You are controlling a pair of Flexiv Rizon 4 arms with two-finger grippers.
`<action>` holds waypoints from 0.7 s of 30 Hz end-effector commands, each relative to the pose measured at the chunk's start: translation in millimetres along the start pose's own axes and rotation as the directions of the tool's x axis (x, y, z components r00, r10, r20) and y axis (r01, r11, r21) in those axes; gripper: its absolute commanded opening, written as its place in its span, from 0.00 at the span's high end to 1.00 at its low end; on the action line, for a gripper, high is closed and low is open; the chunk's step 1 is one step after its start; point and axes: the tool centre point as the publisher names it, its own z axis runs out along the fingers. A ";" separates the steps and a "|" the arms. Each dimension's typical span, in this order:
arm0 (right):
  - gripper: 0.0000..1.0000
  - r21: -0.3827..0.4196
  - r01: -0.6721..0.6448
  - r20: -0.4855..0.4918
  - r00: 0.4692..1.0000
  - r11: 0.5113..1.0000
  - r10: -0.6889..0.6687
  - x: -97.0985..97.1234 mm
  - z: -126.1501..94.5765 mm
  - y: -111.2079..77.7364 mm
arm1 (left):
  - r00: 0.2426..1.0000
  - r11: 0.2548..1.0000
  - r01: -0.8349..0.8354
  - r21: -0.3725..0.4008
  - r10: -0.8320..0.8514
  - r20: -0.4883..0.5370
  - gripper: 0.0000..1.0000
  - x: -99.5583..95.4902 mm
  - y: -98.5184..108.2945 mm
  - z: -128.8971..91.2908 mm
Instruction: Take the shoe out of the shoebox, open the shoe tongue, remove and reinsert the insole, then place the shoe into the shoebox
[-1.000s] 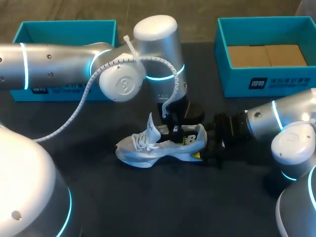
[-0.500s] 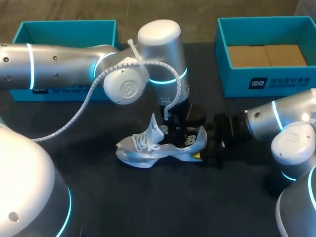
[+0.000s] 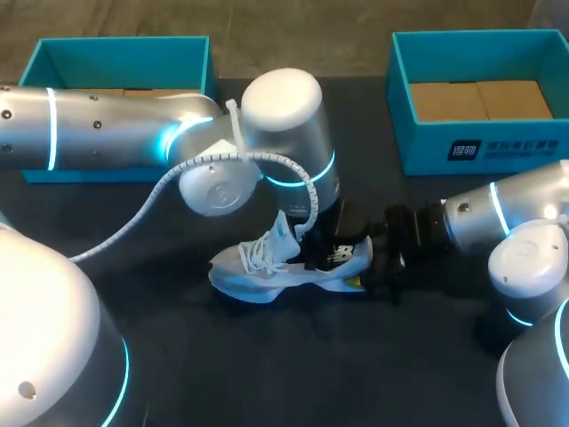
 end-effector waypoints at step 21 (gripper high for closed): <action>1.00 0.001 -0.001 0.001 1.000 1.000 0.001 -1.8 1.3 2.0 | 0.995 0.998 0.030 -0.050 -0.035 -0.090 1.00 -11.1 17.4 19.5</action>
